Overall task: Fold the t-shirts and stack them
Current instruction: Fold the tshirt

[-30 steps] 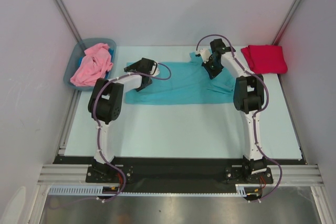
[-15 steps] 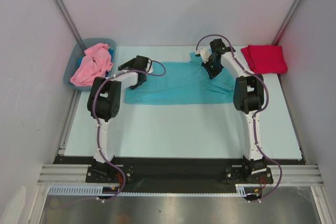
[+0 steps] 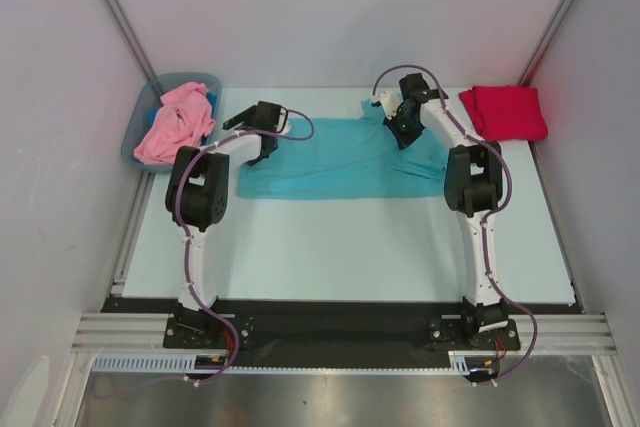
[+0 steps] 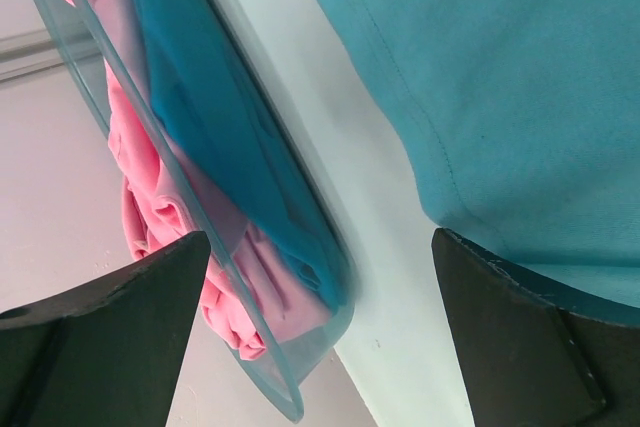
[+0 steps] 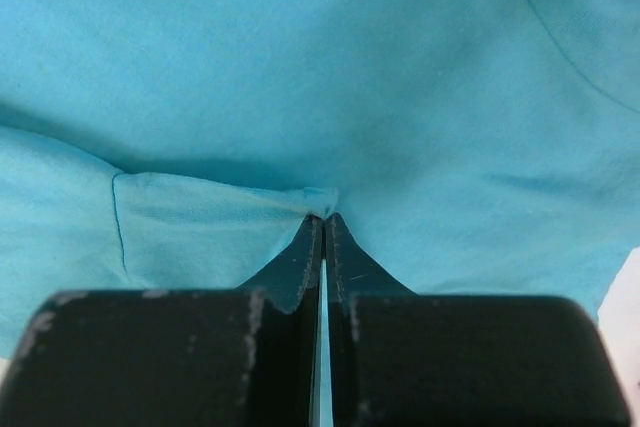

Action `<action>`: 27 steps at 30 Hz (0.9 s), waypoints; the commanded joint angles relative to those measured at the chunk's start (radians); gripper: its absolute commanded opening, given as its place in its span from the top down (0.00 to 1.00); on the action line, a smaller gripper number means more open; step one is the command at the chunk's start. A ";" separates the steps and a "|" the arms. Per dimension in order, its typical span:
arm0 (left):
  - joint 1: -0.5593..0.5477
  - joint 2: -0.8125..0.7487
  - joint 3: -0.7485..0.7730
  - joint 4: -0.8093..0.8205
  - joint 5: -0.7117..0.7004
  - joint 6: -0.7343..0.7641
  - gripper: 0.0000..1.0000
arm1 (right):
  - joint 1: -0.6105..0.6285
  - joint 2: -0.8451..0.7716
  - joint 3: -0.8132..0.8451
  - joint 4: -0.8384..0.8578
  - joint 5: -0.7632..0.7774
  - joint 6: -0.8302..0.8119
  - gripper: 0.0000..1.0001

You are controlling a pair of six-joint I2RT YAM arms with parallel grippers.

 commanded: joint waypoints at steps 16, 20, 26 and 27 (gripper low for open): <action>-0.021 -0.034 0.035 0.013 -0.024 -0.014 0.00 | 0.026 -0.022 0.050 0.063 0.010 -0.022 1.00; -0.023 -0.035 0.034 0.010 -0.022 -0.015 0.00 | 0.038 -0.033 0.034 0.080 0.015 -0.031 1.00; -0.026 -0.035 0.035 0.010 -0.022 -0.015 0.00 | 0.044 -0.028 0.033 0.090 0.024 -0.037 1.00; -0.026 -0.035 0.035 0.008 -0.022 -0.017 0.00 | 0.047 -0.028 0.033 0.090 0.026 -0.037 1.00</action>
